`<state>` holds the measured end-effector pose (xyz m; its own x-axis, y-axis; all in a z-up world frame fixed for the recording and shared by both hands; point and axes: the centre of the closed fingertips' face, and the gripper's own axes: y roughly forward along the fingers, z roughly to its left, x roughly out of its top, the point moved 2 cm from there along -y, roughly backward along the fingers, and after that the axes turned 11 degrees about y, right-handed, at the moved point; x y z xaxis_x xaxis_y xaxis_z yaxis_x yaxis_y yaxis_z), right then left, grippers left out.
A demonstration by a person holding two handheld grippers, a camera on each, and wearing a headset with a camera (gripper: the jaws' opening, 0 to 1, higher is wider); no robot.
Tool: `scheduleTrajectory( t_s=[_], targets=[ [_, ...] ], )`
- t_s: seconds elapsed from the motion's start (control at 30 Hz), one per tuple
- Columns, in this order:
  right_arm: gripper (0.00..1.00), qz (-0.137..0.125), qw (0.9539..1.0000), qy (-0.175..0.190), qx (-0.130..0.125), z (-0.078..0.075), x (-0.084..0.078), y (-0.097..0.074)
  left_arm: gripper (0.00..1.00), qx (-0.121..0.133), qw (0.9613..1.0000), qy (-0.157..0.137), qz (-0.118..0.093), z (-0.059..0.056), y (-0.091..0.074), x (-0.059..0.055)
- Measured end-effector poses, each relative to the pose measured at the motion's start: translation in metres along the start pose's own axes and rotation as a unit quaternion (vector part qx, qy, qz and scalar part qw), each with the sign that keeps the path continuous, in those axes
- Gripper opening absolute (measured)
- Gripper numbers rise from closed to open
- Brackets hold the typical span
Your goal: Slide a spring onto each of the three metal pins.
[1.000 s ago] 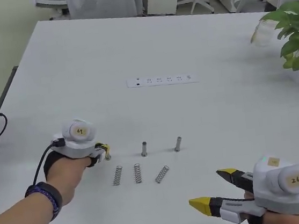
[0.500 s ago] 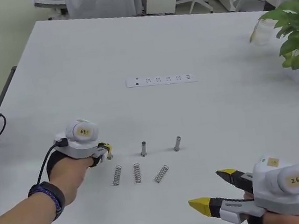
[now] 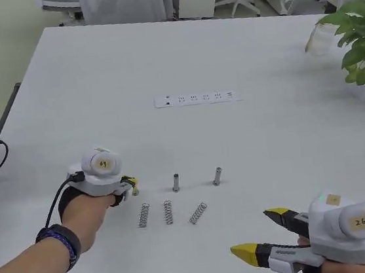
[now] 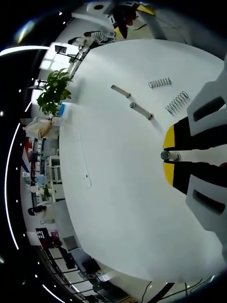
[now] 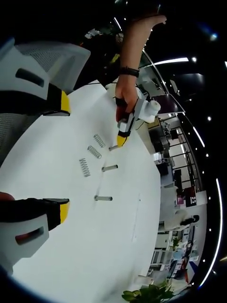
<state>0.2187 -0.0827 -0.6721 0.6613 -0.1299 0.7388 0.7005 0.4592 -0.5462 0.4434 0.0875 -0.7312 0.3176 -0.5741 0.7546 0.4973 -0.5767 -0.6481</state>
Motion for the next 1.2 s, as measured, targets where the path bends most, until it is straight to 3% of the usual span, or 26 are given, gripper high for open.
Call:
scheduleTrajectory(
  t_s=[0.57, 1.2],
  targets=[
    [0.70, -0.001, 1.0000, 0.004, -0.006, -0.005, -0.002, -0.003, 0.03, -0.004, 0.9999, -0.007, 0.012, 0.000, 0.005, -0.009],
    [0.70, -0.001, 1.0000, 0.009, 0.000, -0.003, -0.007, -0.003, 0.08, -0.003, 0.9996, -0.010, 0.028, -0.007, -0.012, -0.031]
  ],
)
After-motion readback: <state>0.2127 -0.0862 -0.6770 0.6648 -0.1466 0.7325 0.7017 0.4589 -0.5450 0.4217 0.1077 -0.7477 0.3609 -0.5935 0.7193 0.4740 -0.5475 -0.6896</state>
